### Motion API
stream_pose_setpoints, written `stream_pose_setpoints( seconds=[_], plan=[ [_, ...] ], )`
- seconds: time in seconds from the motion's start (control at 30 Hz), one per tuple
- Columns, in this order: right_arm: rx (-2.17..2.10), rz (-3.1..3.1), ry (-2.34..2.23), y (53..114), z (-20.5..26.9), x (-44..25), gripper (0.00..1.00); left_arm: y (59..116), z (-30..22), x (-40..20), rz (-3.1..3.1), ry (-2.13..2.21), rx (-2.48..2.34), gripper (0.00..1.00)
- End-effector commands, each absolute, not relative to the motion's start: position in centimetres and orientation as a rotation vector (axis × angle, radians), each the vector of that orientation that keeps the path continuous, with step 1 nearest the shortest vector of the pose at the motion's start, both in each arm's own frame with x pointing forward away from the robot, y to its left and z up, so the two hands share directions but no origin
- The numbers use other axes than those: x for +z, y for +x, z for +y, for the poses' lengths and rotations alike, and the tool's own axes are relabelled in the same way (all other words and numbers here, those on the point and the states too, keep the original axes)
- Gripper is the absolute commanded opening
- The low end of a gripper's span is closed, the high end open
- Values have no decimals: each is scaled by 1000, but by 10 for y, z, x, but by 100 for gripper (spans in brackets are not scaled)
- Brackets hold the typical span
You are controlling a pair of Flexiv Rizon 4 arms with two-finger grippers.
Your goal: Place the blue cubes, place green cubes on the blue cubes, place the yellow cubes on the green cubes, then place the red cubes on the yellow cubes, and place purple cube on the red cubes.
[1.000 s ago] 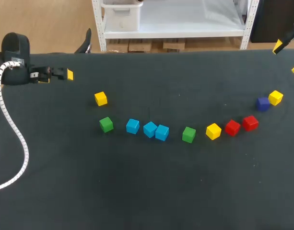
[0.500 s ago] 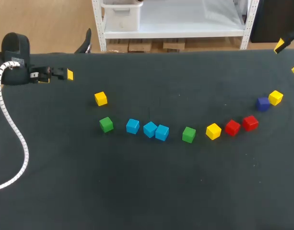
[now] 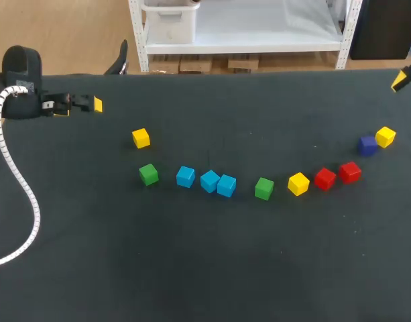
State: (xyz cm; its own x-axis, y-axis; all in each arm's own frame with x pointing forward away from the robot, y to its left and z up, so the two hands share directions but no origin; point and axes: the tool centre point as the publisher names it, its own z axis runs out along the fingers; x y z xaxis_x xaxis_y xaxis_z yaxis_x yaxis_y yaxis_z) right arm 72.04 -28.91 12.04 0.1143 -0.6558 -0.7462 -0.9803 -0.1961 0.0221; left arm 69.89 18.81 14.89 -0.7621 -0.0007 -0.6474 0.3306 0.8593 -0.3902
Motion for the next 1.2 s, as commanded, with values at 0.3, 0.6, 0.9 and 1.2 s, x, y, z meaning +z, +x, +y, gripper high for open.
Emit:
stream_pose_setpoints(
  seconds=[0.3, 0.6, 0.9, 1.2],
  plan=[
    [640, 1619, -1745, 709, -289, 118, 100, 699, 186, 150, 2371, 234, -642, 100],
    [640, 1619, -1745, 709, -289, 118, 100, 689, 192, 149, 2305, 947, -515, 100],
    [640, 1619, -1745, 709, -289, 118, 100, 660, 181, 160, 2088, 1600, -501, 100],
    [640, 1619, -1745, 709, -289, 118, 100, 660, 181, 160, 2088, 1600, -501, 100]
  ],
)
